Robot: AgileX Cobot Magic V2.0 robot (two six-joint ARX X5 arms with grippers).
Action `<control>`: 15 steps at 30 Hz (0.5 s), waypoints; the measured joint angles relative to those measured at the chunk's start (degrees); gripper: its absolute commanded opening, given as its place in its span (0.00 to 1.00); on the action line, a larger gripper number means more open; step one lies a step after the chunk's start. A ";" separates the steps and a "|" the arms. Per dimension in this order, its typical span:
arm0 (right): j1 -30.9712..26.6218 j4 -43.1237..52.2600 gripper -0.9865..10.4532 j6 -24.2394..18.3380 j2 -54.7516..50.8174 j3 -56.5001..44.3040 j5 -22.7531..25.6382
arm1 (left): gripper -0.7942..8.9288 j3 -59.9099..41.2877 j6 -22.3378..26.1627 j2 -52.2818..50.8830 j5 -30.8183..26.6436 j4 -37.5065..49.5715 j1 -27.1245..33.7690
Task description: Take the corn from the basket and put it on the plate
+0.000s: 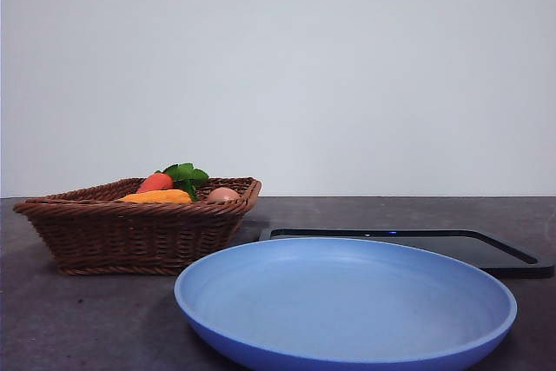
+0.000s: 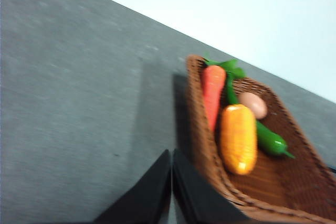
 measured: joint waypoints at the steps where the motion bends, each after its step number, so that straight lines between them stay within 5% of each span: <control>1: 0.00 -0.48 0.09 0.72 0.00 0.52 -0.09 | 0.09 0.04 -0.57 0.00 0.92 0.00 0.00; 15: 0.00 -9.84 0.09 1.70 4.76 17.27 -1.99 | 0.09 14.91 -1.97 8.04 9.35 -7.87 0.00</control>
